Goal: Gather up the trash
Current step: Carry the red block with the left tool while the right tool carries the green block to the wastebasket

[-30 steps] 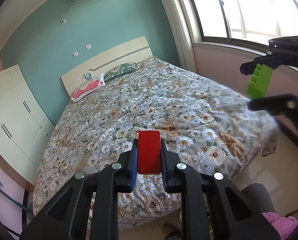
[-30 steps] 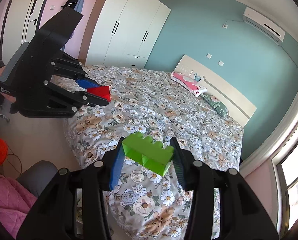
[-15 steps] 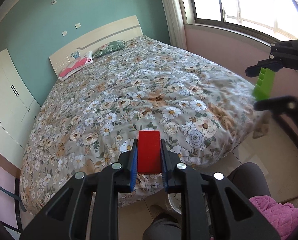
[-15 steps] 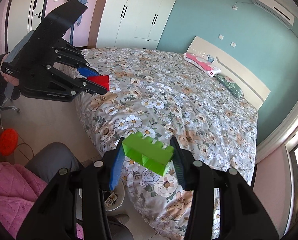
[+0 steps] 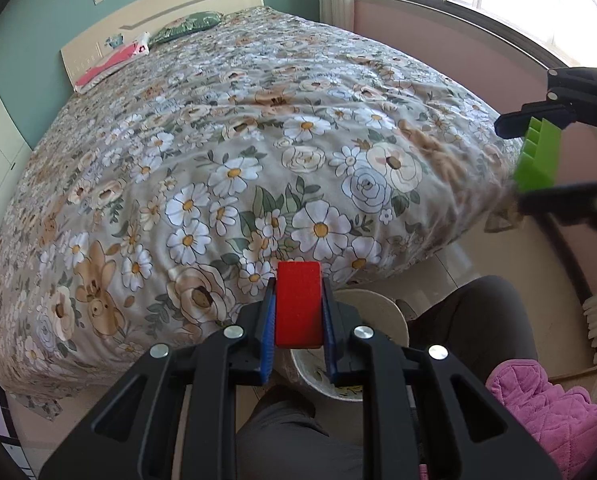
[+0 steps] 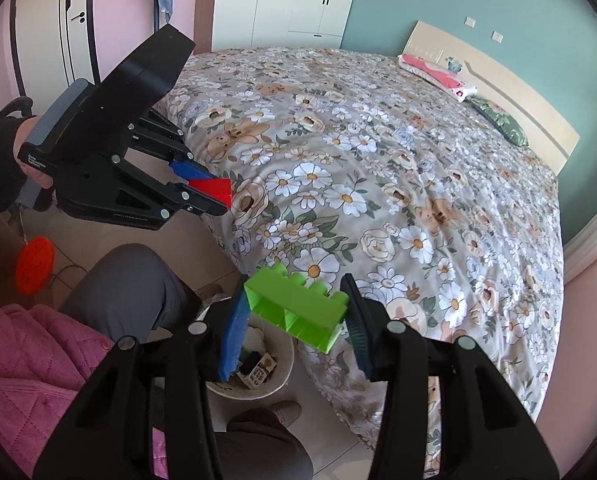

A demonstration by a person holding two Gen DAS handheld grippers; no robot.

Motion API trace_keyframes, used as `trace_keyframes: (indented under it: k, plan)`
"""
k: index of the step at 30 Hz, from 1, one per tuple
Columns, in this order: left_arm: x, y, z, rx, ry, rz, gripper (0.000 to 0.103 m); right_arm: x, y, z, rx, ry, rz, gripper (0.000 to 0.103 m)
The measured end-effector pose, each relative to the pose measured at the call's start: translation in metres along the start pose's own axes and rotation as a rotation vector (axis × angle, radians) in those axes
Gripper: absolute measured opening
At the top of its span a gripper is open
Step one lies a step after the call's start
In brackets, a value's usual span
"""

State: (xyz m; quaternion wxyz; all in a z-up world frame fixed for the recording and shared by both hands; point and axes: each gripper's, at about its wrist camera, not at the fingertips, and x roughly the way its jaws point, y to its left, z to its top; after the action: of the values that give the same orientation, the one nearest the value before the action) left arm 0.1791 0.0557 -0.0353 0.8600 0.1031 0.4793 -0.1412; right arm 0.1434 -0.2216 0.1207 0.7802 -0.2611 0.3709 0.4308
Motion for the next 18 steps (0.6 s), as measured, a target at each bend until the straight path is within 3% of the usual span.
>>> trace_keyframes:
  k: [18]
  plan:
    - [0.122,-0.019,-0.068,-0.071,0.207,-0.104,0.022,0.139,0.017,-0.079,0.124,0.201,0.172,0.046]
